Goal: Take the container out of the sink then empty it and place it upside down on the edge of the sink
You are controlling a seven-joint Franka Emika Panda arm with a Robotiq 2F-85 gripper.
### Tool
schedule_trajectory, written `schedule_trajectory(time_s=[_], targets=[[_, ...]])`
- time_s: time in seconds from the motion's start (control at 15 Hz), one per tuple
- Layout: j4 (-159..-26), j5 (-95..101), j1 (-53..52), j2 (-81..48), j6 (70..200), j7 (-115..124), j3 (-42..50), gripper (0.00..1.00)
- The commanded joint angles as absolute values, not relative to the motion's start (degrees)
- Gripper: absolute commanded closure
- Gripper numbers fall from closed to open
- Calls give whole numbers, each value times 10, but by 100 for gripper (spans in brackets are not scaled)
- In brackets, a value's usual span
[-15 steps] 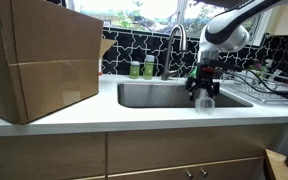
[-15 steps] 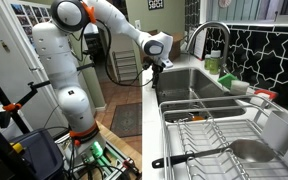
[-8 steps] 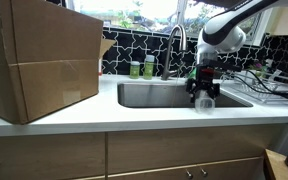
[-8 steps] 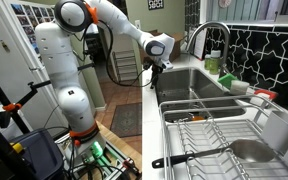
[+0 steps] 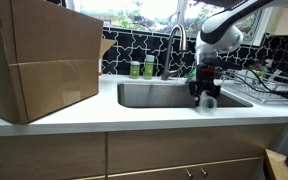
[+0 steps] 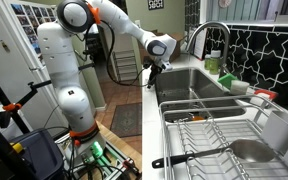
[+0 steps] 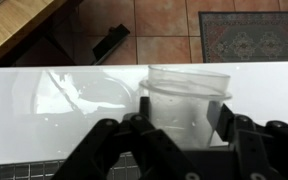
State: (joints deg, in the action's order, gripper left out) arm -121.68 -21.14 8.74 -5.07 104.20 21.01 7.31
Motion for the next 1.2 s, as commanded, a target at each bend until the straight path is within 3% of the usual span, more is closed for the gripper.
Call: schedule_trajectory(time_s=[0.0, 1.13], targets=[[-1201, -206, 80, -46, 1002, 250, 75, 63], [-1304, 202, 2, 86, 1170, 753, -58, 63]])
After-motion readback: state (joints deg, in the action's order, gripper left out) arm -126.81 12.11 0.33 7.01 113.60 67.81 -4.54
